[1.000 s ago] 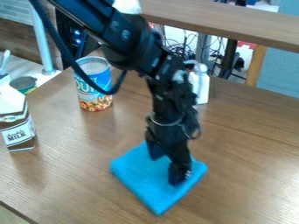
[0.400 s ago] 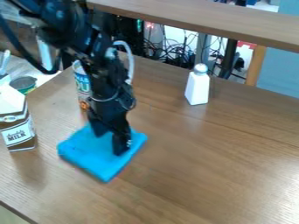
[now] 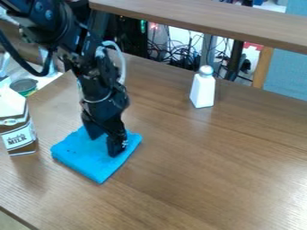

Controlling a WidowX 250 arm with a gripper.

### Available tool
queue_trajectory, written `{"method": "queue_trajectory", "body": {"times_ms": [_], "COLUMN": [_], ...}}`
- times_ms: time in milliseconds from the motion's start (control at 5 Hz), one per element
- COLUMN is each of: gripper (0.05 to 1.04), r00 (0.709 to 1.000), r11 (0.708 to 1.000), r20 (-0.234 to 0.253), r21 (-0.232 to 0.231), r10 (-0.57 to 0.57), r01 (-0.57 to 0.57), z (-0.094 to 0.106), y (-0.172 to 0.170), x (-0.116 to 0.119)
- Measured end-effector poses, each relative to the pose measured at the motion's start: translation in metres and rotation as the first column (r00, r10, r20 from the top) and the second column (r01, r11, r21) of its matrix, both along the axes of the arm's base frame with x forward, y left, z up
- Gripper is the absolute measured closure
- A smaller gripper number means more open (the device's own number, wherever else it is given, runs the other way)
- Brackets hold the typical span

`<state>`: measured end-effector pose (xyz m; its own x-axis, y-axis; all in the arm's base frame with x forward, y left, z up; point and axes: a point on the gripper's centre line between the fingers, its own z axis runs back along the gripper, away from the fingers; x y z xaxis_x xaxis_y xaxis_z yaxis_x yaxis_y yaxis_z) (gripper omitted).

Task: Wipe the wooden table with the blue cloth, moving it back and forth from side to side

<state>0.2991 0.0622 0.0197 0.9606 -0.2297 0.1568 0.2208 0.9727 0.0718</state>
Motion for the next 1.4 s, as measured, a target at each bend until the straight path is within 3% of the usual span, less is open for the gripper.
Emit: {"method": "queue_trajectory", "body": {"times_ms": [200, 400, 600, 1000, 1200, 1400], "gripper": [0.081, 0.081, 0.081, 0.081, 0.081, 0.081], "r00": [0.997, 0.987, 0.96, 0.857, 0.814, 0.745], "r11": [0.995, 0.985, 0.956, 0.85, 0.8, 0.73], "r20": [0.015, 0.029, 0.041, 0.04, 0.049, 0.052], "r21": [-0.055, -0.068, -0.082, -0.107, -0.158, -0.168], "r10": [-0.078, -0.157, -0.278, -0.514, -0.579, -0.665], "r01": [0.079, 0.158, 0.281, 0.515, 0.578, 0.663], "z": [-0.001, 0.0, 0.001, 0.003, 0.004, 0.003], "y": [-0.04, -0.074, -0.129, -0.226, -0.272, -0.321], "x": [0.007, 0.02, 0.031, 0.034, 0.03, 0.021]}}
